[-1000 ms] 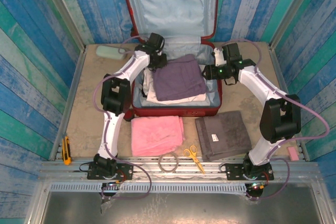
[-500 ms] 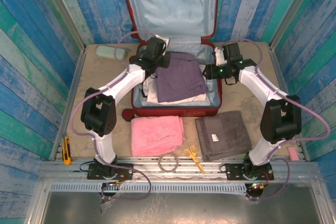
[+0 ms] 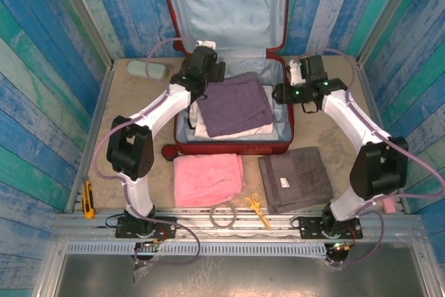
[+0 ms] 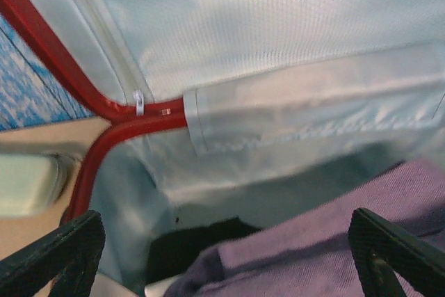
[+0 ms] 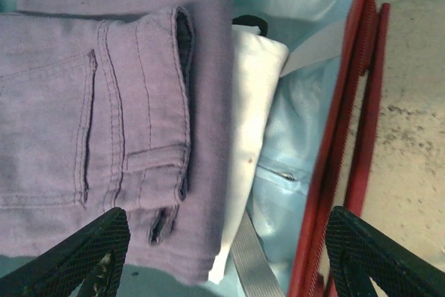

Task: Pack the luggage

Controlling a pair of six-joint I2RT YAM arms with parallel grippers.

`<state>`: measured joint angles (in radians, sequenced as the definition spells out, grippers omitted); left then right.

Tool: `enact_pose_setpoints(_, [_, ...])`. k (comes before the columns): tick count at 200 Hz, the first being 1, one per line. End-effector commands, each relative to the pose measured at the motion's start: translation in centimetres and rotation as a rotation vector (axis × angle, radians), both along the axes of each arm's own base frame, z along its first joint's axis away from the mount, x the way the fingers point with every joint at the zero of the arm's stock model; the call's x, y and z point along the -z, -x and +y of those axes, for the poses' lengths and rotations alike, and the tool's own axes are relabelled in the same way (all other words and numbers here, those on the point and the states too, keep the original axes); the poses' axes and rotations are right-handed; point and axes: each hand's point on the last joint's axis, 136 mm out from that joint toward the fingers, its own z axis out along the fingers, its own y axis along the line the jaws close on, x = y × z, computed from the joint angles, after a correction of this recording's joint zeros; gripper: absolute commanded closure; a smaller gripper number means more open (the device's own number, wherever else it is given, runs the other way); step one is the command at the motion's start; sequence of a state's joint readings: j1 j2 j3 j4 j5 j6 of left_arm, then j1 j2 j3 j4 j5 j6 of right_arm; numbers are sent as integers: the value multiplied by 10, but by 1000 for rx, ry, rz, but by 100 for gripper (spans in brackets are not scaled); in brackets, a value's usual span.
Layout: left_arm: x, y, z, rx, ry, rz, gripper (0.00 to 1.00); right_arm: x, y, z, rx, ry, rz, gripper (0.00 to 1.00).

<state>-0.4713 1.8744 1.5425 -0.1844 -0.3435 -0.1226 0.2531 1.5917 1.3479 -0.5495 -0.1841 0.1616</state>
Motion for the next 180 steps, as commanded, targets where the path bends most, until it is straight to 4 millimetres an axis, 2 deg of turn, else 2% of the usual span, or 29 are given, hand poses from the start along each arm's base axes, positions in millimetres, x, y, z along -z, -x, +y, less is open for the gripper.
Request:
enact_pose_setpoints(1, [-63, 18, 16, -40, 120, -132, 7, 3, 29, -19, 49, 63, 59, 23])
enact_pose_setpoints(23, [-75, 38, 19, 6, 202, -150, 7, -1, 52, -37, 129, 70, 61, 19])
enact_pose_setpoints(40, [-79, 56, 18, 52, 249, -149, 7, 2, 70, -60, 210, 47, 82, 15])
enact_pose_setpoints(65, [-80, 87, 11, 151, 331, -156, 7, 15, 102, -96, 328, -74, 129, 13])
enact_pose_setpoints(88, [-86, 118, -9, 305, 427, -155, 7, 34, 129, -120, 429, -197, 173, 12])
enact_pose_setpoints(116, [-83, 153, -31, 435, 497, -120, 7, 66, 158, -119, 473, -260, 261, 11])
enact_pose_setpoints(129, [-69, 161, -34, 453, 524, -87, 6, 79, 170, -117, 490, -264, 311, 8])
enact_pose_setpoints(132, [-76, 167, -32, 455, 537, -102, 6, 82, 172, -116, 491, -266, 323, 8])
enact_pose_setpoints(136, [-74, 169, -31, 453, 547, -101, 6, 86, 174, -116, 496, -267, 335, 2])
enact_pose_setpoints(139, [-73, 171, -30, 451, 553, -101, 6, 88, 175, -115, 499, -267, 341, 0])
enact_pose_setpoints(160, [-63, 177, -22, 416, 576, -98, 6, 95, 175, -118, 544, -243, 370, 0])
enact_pose_setpoints(180, [-60, 180, -16, 393, 585, -106, 6, 112, 181, -120, 593, -243, 421, 1])
